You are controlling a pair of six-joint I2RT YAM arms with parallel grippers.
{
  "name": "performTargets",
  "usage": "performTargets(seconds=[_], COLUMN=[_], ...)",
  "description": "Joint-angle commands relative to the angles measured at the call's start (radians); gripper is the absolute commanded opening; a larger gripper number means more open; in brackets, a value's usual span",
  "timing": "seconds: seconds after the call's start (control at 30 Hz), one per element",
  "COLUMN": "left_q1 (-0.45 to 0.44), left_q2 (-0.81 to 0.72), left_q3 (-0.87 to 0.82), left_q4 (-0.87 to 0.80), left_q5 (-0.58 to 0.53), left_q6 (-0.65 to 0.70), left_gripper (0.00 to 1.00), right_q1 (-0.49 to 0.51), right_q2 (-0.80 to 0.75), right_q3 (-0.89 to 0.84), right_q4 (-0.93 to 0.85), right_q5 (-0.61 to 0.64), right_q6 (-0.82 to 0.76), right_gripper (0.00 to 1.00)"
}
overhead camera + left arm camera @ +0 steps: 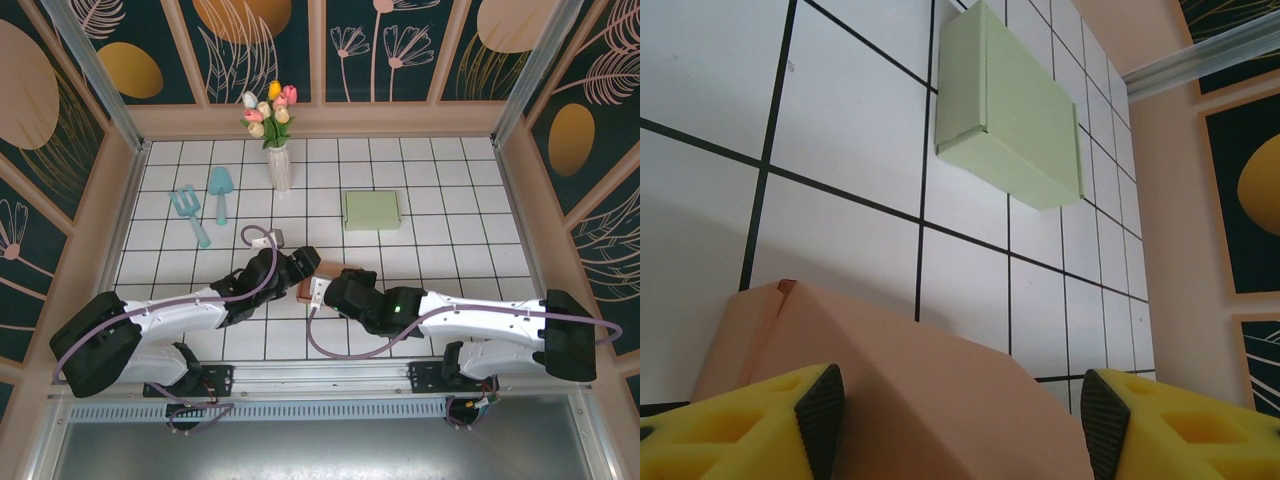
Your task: Fold the paper box
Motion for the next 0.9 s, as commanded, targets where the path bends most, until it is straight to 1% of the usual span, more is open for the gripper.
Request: performTargets(seconds=[0.0,0.33,0.87], left_q1=[-0.036,-0.043,-0.058], left_q2=[-0.016,-0.031,-0.045], left_q3=[0.049,0.088,0.152], left_q4=[0.028,0.003,-0.055], left_q5=[0.07,0.07,0.068], left_q6=[-0.001,0.001,0.012], left_gripper=[0.66,0.66,0.65], right_q1=[0.011,0.01,-0.012], right_q2=[0.032,0.011,0.008], right_q3=[0.003,0.039,0.053], right_q4=[0.004,-0.029,-0.014], right_q5=[-0.076,-0.076,-0.103], right_q6=[0.021,0.007,-0.017], right_gripper=[0.0,0.0,0.0])
